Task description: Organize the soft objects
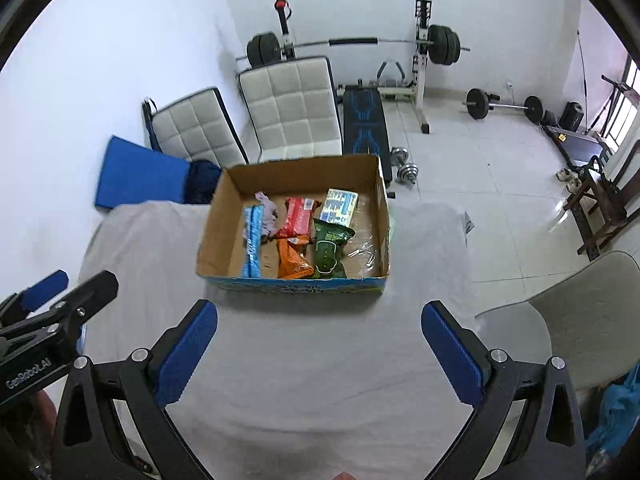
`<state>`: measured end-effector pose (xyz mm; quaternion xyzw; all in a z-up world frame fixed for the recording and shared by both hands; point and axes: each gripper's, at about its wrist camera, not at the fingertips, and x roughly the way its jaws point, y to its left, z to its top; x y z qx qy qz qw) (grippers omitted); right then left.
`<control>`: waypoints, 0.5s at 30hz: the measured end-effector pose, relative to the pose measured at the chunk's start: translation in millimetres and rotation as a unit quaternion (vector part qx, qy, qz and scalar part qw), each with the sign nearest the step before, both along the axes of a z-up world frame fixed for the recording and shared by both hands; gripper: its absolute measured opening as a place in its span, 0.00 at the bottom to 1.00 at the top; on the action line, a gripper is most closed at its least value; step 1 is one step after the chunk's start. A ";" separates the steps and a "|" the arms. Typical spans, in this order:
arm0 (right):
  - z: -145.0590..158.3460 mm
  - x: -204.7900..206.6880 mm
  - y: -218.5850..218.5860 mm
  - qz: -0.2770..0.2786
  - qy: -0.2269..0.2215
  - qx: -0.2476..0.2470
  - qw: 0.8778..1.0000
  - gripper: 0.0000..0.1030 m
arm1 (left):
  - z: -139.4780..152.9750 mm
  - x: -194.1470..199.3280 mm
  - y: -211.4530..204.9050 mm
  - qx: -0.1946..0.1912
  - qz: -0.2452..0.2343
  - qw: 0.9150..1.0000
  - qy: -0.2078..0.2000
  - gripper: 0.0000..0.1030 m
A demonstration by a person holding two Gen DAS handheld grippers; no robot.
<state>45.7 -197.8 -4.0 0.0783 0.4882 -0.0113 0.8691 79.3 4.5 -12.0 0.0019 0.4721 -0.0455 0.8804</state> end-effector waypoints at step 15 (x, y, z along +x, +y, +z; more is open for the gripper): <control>67.0 -83.3 1.5 0.013 -0.029 -0.028 0.999 1.00 | 37.2 -51.0 4.8 0.008 0.012 0.999 -0.031 0.96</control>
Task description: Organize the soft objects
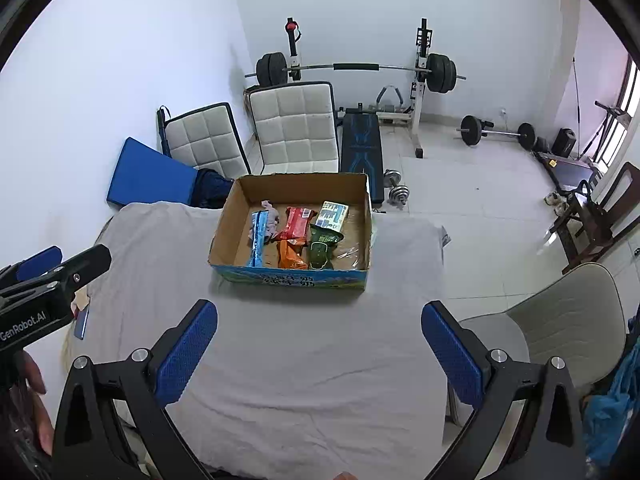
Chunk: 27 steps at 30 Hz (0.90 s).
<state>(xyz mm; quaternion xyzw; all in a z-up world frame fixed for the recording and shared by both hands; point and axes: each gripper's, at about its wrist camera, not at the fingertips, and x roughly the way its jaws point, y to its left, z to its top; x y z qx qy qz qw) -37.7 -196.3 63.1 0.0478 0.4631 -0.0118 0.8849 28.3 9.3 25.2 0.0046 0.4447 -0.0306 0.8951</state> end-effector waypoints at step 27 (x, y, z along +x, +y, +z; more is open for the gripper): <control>19.8 30.4 -6.9 -0.017 -0.043 -0.022 0.999 1.00 | -7.8 14.8 -7.8 0.014 0.008 1.000 -0.010 1.00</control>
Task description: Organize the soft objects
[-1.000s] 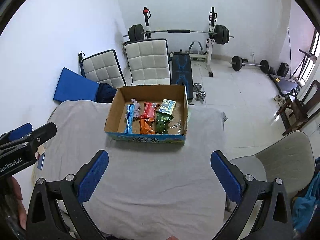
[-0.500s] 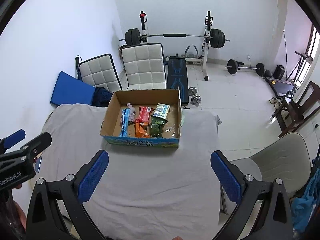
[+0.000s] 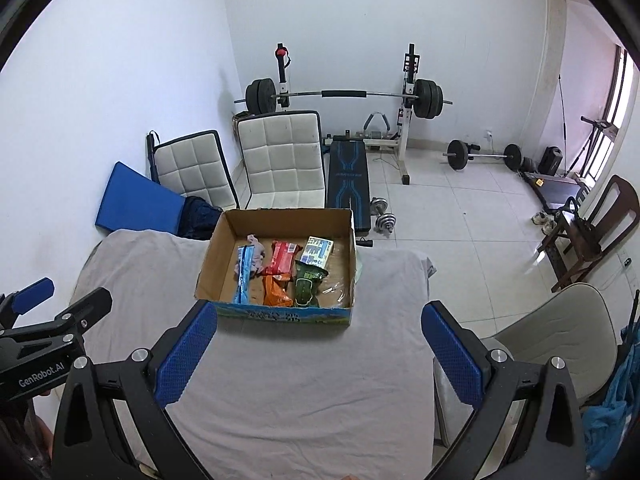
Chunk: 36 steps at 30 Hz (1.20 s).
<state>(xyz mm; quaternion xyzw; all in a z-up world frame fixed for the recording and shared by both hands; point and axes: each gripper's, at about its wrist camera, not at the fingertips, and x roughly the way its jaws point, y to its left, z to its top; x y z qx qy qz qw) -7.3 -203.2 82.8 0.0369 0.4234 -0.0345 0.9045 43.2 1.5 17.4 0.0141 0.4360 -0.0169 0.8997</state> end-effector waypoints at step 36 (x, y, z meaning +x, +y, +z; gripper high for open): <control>-8.4 19.0 1.9 -0.007 0.001 -0.011 1.000 1.00 | -5.1 10.0 -7.2 0.000 -0.004 1.000 -0.004 1.00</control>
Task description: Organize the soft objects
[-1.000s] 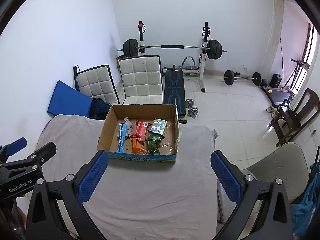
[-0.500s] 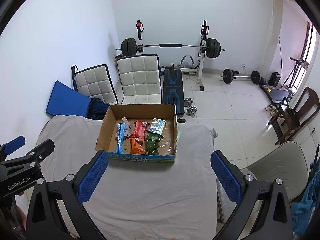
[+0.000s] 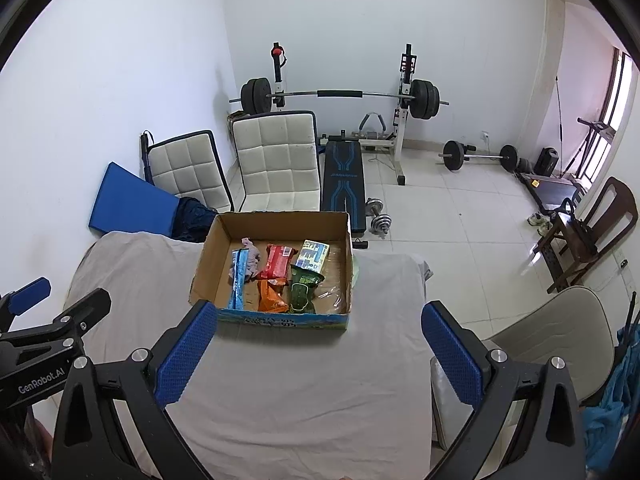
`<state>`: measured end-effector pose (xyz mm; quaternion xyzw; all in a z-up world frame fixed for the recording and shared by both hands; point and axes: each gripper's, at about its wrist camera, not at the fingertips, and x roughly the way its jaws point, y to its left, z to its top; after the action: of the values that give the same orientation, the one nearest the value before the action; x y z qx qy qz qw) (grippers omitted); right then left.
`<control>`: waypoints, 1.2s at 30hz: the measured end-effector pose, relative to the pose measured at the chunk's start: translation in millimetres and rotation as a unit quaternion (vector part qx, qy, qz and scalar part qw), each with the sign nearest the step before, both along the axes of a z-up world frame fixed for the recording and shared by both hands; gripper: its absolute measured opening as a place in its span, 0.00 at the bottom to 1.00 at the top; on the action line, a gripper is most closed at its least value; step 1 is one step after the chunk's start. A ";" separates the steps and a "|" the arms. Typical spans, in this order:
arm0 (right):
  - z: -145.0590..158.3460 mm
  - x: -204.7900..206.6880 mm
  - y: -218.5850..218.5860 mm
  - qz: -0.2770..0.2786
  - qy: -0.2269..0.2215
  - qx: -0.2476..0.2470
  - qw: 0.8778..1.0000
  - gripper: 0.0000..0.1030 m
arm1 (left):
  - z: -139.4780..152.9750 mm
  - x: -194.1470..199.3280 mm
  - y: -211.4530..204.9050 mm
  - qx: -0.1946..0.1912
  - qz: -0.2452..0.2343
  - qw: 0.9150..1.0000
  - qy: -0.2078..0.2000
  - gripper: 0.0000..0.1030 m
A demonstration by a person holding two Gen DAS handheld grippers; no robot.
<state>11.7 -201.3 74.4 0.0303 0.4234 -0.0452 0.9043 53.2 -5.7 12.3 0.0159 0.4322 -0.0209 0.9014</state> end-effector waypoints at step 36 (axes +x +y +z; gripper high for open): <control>14.2 -9.5 8.1 -0.002 -0.015 -0.007 1.000 1.00 | 15.6 -6.0 0.9 -0.001 -0.003 1.000 -0.005 1.00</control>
<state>2.3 -193.2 88.6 0.0253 0.4093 -0.0497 0.9107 47.1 -4.8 27.9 0.0162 0.4274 -0.0244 0.9036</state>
